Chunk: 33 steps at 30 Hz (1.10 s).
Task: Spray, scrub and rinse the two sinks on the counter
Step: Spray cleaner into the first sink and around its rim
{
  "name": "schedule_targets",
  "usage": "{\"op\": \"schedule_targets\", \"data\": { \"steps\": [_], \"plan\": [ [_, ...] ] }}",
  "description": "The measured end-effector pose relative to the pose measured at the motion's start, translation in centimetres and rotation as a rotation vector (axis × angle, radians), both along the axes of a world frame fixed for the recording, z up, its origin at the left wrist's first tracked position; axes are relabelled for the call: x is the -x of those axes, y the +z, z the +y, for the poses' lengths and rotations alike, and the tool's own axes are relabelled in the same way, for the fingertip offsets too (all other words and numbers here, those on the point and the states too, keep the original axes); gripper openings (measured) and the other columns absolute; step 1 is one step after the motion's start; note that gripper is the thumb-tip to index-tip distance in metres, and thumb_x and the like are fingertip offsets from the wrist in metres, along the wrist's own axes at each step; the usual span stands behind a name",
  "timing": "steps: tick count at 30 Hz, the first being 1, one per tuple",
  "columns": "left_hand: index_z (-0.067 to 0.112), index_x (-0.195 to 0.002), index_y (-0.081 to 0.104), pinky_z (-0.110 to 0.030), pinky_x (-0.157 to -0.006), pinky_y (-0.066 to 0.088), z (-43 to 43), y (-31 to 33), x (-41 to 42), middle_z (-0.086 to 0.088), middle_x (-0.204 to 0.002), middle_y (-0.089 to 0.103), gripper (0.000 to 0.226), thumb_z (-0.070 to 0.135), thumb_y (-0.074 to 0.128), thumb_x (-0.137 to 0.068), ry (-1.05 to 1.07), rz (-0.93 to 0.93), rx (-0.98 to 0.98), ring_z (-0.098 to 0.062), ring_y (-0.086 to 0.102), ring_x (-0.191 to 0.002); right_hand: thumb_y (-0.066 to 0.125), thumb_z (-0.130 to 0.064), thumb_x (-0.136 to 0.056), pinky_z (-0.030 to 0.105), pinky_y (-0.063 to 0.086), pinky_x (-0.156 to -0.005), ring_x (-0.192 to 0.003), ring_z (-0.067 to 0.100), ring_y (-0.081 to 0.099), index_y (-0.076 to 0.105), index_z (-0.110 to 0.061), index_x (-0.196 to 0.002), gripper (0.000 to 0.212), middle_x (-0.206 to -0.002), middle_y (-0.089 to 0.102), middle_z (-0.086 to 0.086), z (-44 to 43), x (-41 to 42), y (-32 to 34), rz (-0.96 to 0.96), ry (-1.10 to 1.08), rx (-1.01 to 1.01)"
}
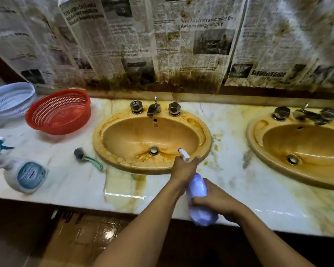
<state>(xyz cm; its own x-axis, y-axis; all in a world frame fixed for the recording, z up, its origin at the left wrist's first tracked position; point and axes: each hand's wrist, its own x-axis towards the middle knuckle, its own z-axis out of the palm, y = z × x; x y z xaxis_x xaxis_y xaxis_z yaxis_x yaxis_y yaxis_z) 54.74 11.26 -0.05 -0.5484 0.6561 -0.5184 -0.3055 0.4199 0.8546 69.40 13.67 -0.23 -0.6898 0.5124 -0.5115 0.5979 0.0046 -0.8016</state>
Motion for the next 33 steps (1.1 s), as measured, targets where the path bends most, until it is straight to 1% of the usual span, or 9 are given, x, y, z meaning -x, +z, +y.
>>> {"op": "schedule_targets", "data": {
  "steps": [4,8,13,16,19,24,28,30,33],
  "plan": [
    [0.021,-0.122,0.057,-0.030,-0.089,0.054,-3.6,1.7,1.9,-0.004,-0.112,0.069,0.047,0.040,0.082,-0.087,-0.221,0.012,-0.074,-0.014,0.069,-0.100,0.079,-0.050,-0.062,0.044,0.058,-0.092,-0.104,0.014,0.068,0.058,-0.026,-0.120,0.066,-0.113,0.069,-0.004,-1.7,1.9,0.2,0.059,-0.110,-0.118],
    [0.022,-0.126,0.064,-0.029,-0.084,0.057,-5.4,3.7,4.6,-0.006,-0.113,0.073,0.047,0.038,0.083,-0.087,-0.318,0.037,-0.165,-0.017,0.071,-0.102,0.087,-0.033,-0.071,0.031,0.058,-0.089,-0.104,0.010,0.067,0.053,-0.034,-0.121,0.060,-0.116,0.067,-0.010,-1.7,4.0,2.0,0.182,-0.122,-0.145],
    [0.026,-0.122,0.069,-0.037,-0.080,0.059,-5.7,4.6,6.4,-0.004,-0.100,0.069,0.049,0.033,0.091,-0.078,-0.271,0.126,-0.242,-0.017,0.070,-0.092,0.094,-0.034,-0.056,0.033,0.055,-0.099,-0.125,0.014,0.060,0.048,-0.029,-0.140,0.095,-0.136,0.062,-0.003,0.4,4.4,2.1,0.280,-0.077,0.043],
    [0.029,-0.134,0.063,-0.029,-0.078,0.057,-6.0,4.8,7.0,0.002,-0.105,0.068,0.067,0.035,0.092,-0.075,-0.224,0.201,-0.225,-0.017,0.067,-0.100,0.078,-0.026,-0.055,0.032,0.048,-0.094,-0.128,0.021,0.058,0.054,-0.023,-0.136,0.085,-0.134,0.066,0.004,2.7,4.8,4.0,0.430,-0.254,0.147],
    [0.032,-0.145,0.053,-0.031,-0.086,0.060,-6.1,5.2,7.4,0.005,-0.109,0.069,0.083,0.036,0.093,-0.073,-0.225,0.301,-0.201,-0.012,0.066,-0.102,0.078,-0.028,-0.075,0.027,0.046,-0.098,-0.128,0.007,0.058,0.055,-0.027,-0.140,0.069,-0.132,0.068,-0.010,4.1,6.8,7.7,0.494,-0.183,0.062],
    [0.025,-0.148,0.050,-0.037,-0.094,0.059,-6.0,5.9,8.5,0.007,-0.108,0.069,0.081,0.028,0.090,-0.078,-0.185,0.354,-0.216,-0.017,0.066,-0.108,0.082,-0.034,-0.087,0.034,0.050,-0.106,-0.124,0.007,0.061,0.065,-0.027,-0.136,0.052,-0.130,0.068,-0.011,4.2,11.8,11.4,0.357,0.092,-0.109],
    [0.028,-0.150,0.050,-0.031,-0.088,0.061,-6.2,6.2,11.4,0.009,-0.110,0.072,0.079,0.026,0.089,-0.081,-0.207,0.356,-0.268,-0.015,0.069,-0.105,0.085,-0.016,-0.082,0.031,0.055,-0.098,-0.125,0.010,0.061,0.056,-0.028,-0.143,0.069,-0.133,0.066,-0.008,4.0,13.4,11.6,0.399,0.191,-0.056],
    [0.029,-0.151,0.050,-0.030,-0.086,0.061,-6.1,6.5,12.5,0.009,-0.111,0.072,0.078,0.026,0.087,-0.083,-0.257,0.369,-0.287,-0.013,0.068,-0.104,0.086,-0.013,-0.082,0.038,0.056,-0.101,-0.123,0.013,0.062,0.056,-0.027,-0.142,0.069,-0.130,0.067,-0.009,3.7,14.4,11.1,0.403,0.155,-0.145],
    [0.030,-0.149,0.053,-0.036,-0.093,0.061,-5.8,6.4,14.4,0.009,-0.120,0.072,0.081,0.028,0.091,-0.077,-0.341,0.384,-0.313,-0.016,0.067,-0.113,0.082,-0.017,-0.087,0.043,0.059,-0.094,-0.104,0.015,0.069,0.068,-0.024,-0.123,0.039,-0.110,0.072,-0.007,3.1,16.4,10.9,0.465,-0.014,-0.312]
  ]
}}
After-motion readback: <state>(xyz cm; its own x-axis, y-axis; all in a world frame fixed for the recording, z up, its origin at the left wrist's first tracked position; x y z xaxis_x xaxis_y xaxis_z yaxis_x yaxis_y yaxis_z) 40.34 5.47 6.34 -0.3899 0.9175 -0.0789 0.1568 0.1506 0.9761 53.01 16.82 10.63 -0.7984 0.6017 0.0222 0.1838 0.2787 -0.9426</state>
